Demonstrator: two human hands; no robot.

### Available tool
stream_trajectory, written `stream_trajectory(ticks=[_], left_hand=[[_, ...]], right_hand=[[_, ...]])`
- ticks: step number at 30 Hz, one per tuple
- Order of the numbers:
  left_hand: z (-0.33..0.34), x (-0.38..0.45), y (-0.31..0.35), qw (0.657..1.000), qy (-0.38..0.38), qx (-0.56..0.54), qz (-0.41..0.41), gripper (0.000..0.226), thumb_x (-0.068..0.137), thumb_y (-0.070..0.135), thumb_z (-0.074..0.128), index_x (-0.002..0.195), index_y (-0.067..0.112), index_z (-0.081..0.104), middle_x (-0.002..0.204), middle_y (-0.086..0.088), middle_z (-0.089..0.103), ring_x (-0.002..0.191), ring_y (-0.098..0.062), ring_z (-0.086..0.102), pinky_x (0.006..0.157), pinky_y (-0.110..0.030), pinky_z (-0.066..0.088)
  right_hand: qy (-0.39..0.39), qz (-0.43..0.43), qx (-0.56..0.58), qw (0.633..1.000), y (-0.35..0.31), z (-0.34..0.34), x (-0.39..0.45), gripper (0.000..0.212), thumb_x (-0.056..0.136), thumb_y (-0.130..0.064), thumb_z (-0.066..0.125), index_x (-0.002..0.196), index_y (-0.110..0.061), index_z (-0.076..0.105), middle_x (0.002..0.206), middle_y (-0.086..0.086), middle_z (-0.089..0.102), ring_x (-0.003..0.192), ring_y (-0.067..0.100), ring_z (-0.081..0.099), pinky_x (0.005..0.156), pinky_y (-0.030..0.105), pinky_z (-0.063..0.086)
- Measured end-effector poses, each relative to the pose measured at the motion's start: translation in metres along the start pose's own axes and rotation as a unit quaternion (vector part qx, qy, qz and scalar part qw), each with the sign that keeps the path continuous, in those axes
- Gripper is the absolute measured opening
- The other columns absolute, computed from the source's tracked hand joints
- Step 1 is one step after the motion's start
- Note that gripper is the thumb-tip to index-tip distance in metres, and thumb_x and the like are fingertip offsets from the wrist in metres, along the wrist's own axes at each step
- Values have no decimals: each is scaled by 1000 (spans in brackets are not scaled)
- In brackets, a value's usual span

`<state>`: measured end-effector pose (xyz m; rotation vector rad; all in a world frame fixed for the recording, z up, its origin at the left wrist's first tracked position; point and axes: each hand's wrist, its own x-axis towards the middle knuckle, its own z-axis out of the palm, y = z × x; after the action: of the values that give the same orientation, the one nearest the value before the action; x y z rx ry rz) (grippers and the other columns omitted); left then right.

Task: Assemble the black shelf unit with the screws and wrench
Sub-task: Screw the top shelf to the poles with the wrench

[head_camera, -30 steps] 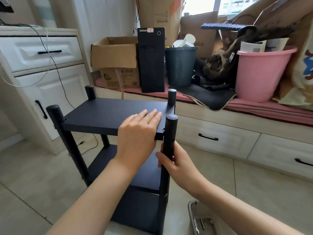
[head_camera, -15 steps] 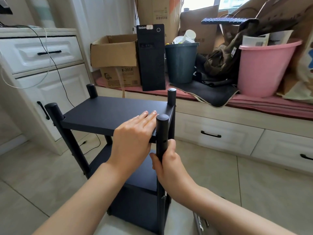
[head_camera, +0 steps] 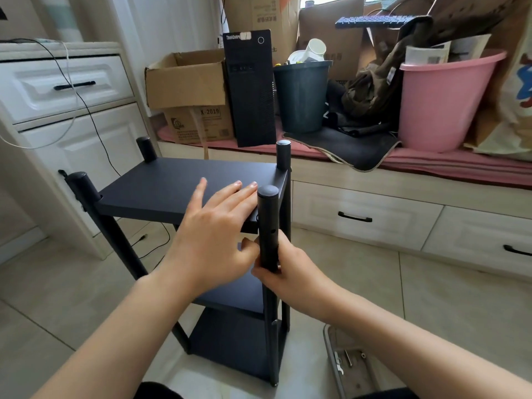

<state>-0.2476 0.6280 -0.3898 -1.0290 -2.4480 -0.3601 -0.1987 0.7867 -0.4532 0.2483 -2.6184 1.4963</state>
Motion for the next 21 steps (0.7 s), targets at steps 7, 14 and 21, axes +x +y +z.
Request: stream_trajectory(ticks=[7,14,21], left_hand=[[27,-16,16,994,95,-20,-44,85,80,69,54,141,10,53,147,-2,53,144,-24,38,124,-56,1],[38,-4,18,992,84,74,-52,82,85,70,44,141,10,46,146,-8,50,140,-31,38,119,-61,11],[54,9,32,988,118,76,-69,80,87,66,48,140,7,47,145,-11,50,137,-34,39,118,-60,13]], right_hand=[[-82,26,-14,996,31,-29,-5,30,90,-7,68,104,-30,58,103,-12,64,104,7,64,89,30,56],[-201,123,-187,954,65,-59,-9,30,96,-33,62,122,-20,67,118,-7,69,107,8,64,96,27,51],[-246,277,-228,900,153,-90,-45,26,98,-33,59,117,-16,67,104,2,72,83,10,65,69,18,52]])
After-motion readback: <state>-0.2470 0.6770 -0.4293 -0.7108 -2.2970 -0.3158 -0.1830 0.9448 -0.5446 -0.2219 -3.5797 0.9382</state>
